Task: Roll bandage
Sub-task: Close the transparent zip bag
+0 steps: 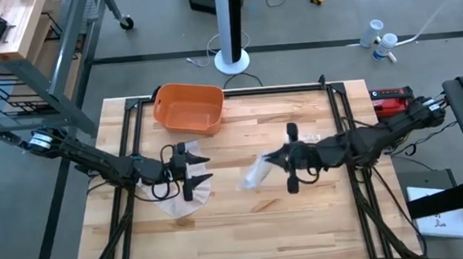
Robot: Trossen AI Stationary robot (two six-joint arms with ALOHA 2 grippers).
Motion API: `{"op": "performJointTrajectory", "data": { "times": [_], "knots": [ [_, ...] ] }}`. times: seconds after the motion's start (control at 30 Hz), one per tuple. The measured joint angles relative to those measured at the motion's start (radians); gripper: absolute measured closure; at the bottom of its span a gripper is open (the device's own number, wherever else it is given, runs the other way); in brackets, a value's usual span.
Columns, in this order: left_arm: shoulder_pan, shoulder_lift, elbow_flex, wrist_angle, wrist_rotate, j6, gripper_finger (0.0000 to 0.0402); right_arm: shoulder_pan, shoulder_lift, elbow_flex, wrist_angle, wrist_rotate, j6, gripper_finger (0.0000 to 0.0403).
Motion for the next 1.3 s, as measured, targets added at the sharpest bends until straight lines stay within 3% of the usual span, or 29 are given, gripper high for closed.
{"op": "performJointTrajectory", "data": {
  "times": [0.1, 0.27, 0.43, 0.6, 0.73, 1.03, 1.3],
  "knots": [
    [-0.006, -0.001, 0.018, 0.012, 0.008, -0.019, 0.0153, 0.006, 0.007, 0.002, -0.109, 0.073, 0.109, 0.0403],
    [-0.048, 0.024, 0.056, 0.044, 0.026, -0.009, 0.0151, 0.010, 0.039, -0.034, -0.198, 0.077, 0.366, 0.0403],
    [-0.072, 0.100, 0.075, 0.034, -0.028, 0.007, 0.0144, 0.005, 0.100, -0.041, -0.320, 0.127, 0.537, 0.0403],
    [-0.061, 0.131, 0.091, 0.039, -0.086, 0.047, 0.0143, -0.017, 0.096, -0.031, -0.307, 0.179, 0.510, 0.0403],
    [-0.026, 0.084, 0.114, 0.042, -0.097, 0.133, 0.0143, -0.056, 0.070, 0.003, -0.311, 0.241, 0.403, 0.0403],
    [0.027, 0.036, 0.164, -0.022, -0.083, 0.203, 0.0143, -0.066, 0.048, 0.033, -0.312, 0.235, 0.358, 0.0403],
    [0.034, 0.175, 0.149, 0.017, -0.082, 0.141, 0.0129, -0.044, 0.050, 0.031, -0.309, 0.201, 0.349, 0.0403]
  ]
}}
